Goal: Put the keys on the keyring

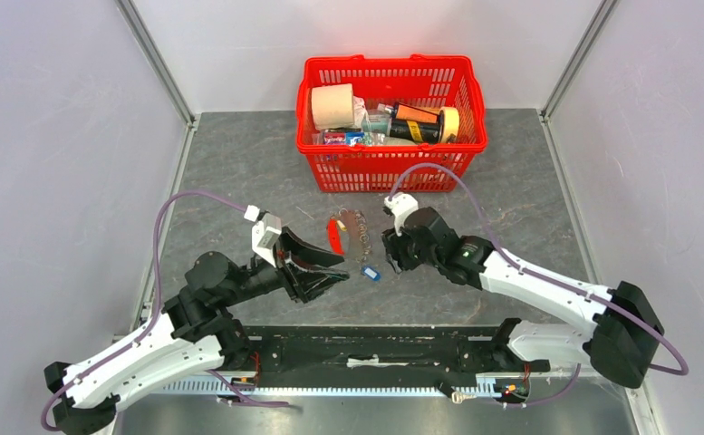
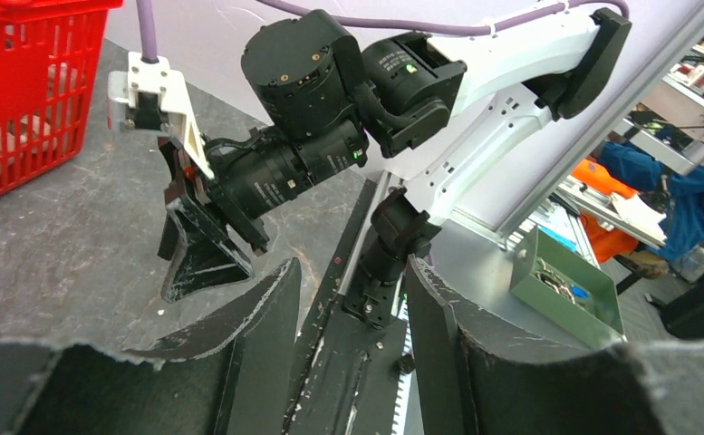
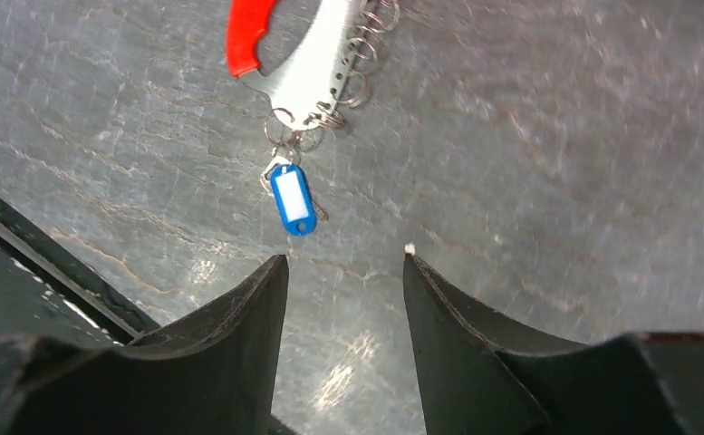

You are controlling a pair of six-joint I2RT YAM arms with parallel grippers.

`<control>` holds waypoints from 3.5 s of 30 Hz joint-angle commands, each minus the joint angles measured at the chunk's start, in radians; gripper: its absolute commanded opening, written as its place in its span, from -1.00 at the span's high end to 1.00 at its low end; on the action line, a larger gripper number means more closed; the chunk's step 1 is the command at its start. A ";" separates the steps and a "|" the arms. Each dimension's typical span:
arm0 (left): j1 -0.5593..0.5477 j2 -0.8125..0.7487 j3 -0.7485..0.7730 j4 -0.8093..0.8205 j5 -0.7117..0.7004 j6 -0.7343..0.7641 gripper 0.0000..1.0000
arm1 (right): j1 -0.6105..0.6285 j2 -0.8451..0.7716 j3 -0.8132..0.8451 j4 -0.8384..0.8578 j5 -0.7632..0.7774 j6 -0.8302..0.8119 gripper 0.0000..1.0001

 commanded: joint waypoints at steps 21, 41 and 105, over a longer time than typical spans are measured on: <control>0.002 -0.119 -0.053 -0.133 -0.302 0.058 -0.04 | -0.004 0.293 -0.012 0.405 -0.300 -0.797 0.04; 0.002 -0.155 -0.065 -0.137 -0.281 0.037 -0.04 | -0.003 0.395 0.192 0.130 -0.198 0.113 0.10; 0.002 -0.118 -0.052 -0.165 -0.295 0.046 -0.06 | -0.006 0.478 0.043 0.341 0.020 0.549 0.88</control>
